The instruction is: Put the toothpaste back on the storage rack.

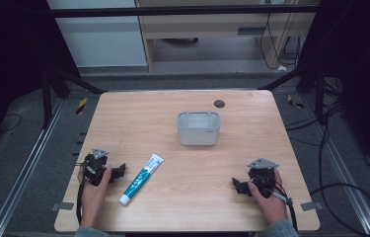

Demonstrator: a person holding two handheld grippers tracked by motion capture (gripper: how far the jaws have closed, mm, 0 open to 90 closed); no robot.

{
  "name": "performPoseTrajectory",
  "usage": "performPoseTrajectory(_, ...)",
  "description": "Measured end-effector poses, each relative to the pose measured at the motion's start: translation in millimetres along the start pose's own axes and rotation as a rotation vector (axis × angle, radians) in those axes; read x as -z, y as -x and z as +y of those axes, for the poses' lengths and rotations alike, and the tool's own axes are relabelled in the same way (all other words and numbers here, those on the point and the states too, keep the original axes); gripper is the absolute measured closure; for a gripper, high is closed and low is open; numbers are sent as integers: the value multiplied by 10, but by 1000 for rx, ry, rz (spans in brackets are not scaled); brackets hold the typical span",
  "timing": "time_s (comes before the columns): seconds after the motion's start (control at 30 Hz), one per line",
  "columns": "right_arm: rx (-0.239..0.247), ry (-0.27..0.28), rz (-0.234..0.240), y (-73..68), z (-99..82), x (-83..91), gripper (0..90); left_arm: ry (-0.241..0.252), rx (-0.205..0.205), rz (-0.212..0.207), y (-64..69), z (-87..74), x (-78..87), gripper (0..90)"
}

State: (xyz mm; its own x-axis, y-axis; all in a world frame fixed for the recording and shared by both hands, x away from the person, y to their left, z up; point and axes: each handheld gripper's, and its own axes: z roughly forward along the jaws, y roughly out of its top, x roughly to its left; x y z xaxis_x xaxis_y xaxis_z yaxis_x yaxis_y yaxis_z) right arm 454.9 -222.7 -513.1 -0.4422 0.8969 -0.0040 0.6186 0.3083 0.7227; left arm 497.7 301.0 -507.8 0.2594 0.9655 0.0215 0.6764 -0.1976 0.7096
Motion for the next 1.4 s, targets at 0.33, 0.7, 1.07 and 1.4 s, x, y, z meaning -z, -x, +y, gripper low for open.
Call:
performPoseTrajectory(0.33,2,0,0,-7,-11,12,6,-1,7,5,20,-41,45,0)
performPoseTrajectory(0.7,2,0,1,-6,-11,12,5,113,42,20,-81,-72,269,31)
performPoseTrajectory(1.07,2,0,1,-6,-11,12,6,222,67,-41,7,-65,394,22)
performPoseTrajectory(1.4,9,2,-2,-2,-12,9,6,137,-92,-95,260,283,568,33)
